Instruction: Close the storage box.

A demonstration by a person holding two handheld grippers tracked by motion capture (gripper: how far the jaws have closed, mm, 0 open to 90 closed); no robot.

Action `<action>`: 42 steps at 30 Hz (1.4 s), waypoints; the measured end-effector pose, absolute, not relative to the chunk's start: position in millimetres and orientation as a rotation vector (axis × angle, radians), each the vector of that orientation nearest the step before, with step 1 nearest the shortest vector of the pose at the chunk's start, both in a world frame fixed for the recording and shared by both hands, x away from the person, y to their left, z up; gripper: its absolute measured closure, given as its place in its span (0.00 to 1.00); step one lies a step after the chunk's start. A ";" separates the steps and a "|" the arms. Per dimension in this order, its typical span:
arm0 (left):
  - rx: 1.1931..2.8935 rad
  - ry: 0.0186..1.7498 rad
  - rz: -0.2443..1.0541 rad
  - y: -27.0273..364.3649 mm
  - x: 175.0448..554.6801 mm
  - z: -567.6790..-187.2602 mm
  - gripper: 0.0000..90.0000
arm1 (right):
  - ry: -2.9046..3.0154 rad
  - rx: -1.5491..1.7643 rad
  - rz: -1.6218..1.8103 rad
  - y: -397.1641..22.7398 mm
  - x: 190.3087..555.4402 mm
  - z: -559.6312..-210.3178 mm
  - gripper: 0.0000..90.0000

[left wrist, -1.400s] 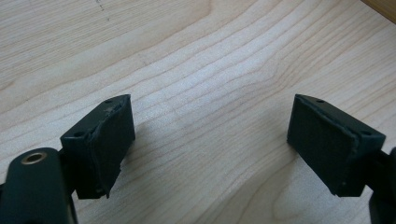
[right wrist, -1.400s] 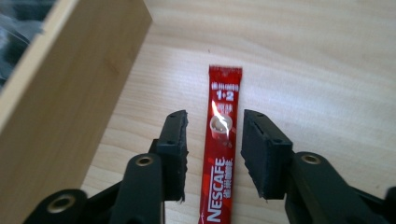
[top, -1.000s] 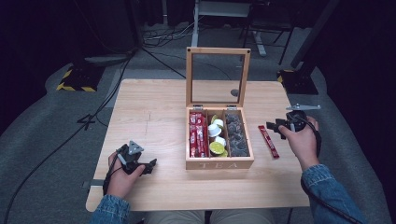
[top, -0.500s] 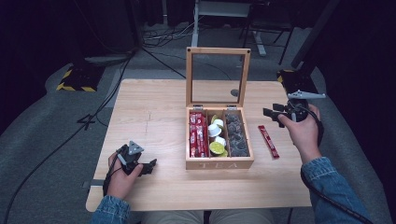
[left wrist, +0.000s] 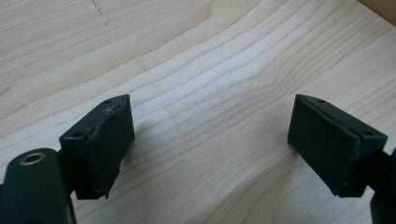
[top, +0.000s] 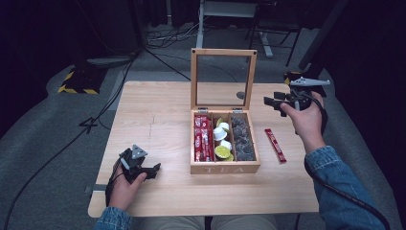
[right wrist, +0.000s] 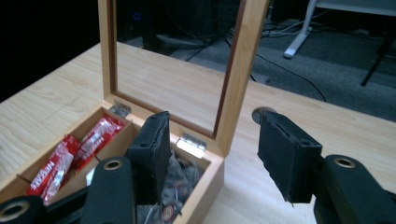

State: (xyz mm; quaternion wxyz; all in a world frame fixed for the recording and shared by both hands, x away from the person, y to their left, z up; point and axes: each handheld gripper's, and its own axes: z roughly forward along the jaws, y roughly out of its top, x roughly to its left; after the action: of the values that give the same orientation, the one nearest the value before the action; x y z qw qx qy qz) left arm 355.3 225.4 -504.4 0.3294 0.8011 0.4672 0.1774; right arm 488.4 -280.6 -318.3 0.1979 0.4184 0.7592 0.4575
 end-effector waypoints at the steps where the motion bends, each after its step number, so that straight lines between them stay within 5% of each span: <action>1: 2.096 1.222 0.465 225.4 355.3 -504.4 0.16 | 2.124 1.159 1.298 -278.2 494.5 -314.4 0.49; 26: 2.092 1.229 0.465 224.9 355.1 -504.5 0.16 | 2.075 1.075 1.395 -241.2 571.4 -291.5 0.45; 42: 2.092 1.228 0.466 224.9 355.4 -504.4 0.16 | 2.056 1.146 1.386 -245.2 612.1 -320.6 0.44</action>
State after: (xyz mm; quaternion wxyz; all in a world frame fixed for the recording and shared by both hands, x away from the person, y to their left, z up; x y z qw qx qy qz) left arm 355.4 224.9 -504.4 0.3293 0.7997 0.4694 0.1783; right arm 612.1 -245.2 -320.6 0.2035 0.4106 0.7370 0.4968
